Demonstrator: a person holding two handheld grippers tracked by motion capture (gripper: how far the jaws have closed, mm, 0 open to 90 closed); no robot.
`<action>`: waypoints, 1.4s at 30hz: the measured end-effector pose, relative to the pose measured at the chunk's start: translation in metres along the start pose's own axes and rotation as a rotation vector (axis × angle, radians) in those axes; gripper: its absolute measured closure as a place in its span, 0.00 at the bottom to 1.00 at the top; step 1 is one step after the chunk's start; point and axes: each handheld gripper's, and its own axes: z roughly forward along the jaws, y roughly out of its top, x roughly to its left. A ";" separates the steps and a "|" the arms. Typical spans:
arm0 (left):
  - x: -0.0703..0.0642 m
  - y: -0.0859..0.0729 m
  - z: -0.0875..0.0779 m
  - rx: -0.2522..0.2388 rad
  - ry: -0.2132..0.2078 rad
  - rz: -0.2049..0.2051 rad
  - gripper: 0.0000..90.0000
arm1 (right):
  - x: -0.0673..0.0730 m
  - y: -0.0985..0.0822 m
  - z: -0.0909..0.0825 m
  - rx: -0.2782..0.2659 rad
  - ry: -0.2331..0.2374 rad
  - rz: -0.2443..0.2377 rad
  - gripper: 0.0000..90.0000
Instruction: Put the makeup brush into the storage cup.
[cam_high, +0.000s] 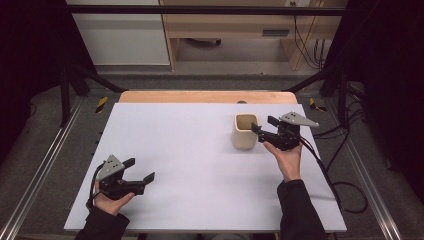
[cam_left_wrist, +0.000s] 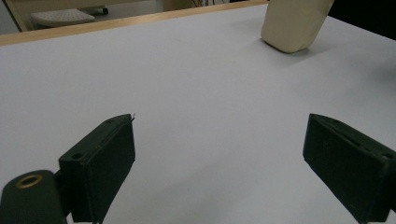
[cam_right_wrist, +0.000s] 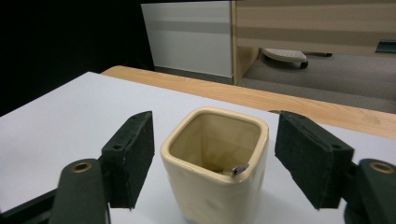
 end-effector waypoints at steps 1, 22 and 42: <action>0.000 0.000 0.000 0.000 0.000 0.000 0.10 | 0.001 0.000 -0.002 -0.002 0.001 -0.001 0.30; -0.001 0.000 0.000 0.002 0.001 0.001 0.10 | 0.018 -0.015 -0.054 0.019 0.073 -0.077 0.13; -0.002 -0.001 0.001 0.008 -0.001 0.002 0.09 | 0.013 -0.050 -0.073 0.057 0.078 -0.053 0.09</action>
